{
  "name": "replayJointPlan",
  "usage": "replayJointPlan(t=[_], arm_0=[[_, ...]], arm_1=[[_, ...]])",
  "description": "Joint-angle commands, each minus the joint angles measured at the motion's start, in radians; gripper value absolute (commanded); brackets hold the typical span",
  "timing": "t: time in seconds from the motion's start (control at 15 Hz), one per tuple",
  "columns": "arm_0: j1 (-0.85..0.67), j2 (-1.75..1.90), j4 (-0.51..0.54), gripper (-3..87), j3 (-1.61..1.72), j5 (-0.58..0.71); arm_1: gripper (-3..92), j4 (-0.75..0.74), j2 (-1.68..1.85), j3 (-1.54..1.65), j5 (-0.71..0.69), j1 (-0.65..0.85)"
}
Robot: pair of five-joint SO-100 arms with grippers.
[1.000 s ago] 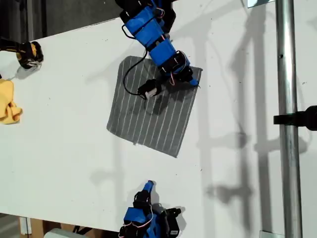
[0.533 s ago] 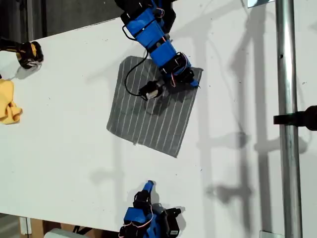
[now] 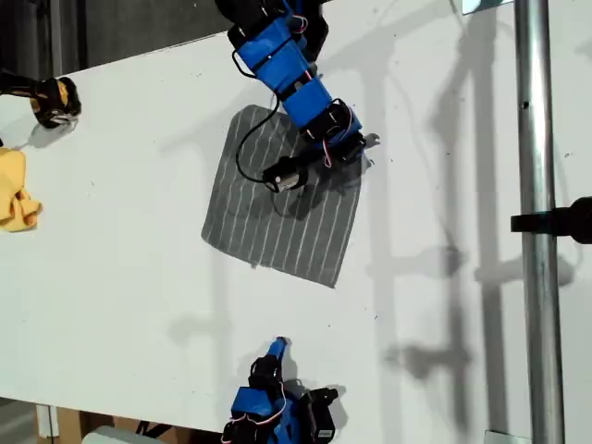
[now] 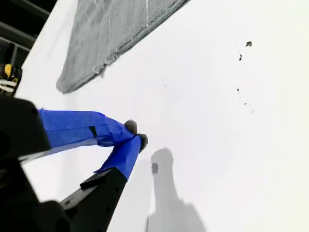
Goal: Grasp corners of a towel and fold twice.
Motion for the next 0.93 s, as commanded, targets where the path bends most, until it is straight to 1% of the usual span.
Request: replayJointPlan(t=[0.0, 0.13, 0.2, 0.4, 0.53, 0.73, 0.87], arm_0=[[0.009, 0.005, 0.006, -2.6, -0.058, -0.028], [0.032, -0.028, 0.011, -2.6, -0.189, -0.057], [0.051, -0.115, -0.002, -2.6, -0.264, -0.072], [0.118, -0.54, -0.091, -2.6, -0.529, -0.064], [0.163, -0.785, -0.132, -2.6, -0.696, -0.029], [0.229, -1.132, -0.135, -2.6, -0.954, 0.058], [0.27, -1.341, -0.124, -2.6, -1.155, 0.146]], arm_1=[[0.0, 0.0, 0.008, 0.002, -0.021, 0.008], [0.0, -0.003, 0.005, -0.006, -0.037, 0.014], [0.0, -0.005, 0.002, -0.012, -0.048, 0.021], [0.0, -0.014, -0.015, -0.031, -0.086, 0.048], [0.0, -0.015, -0.026, -0.043, -0.103, 0.057], [0.0, -0.014, -0.032, -0.051, -0.118, 0.064], [0.0, -0.012, -0.032, -0.052, -0.121, 0.066]])
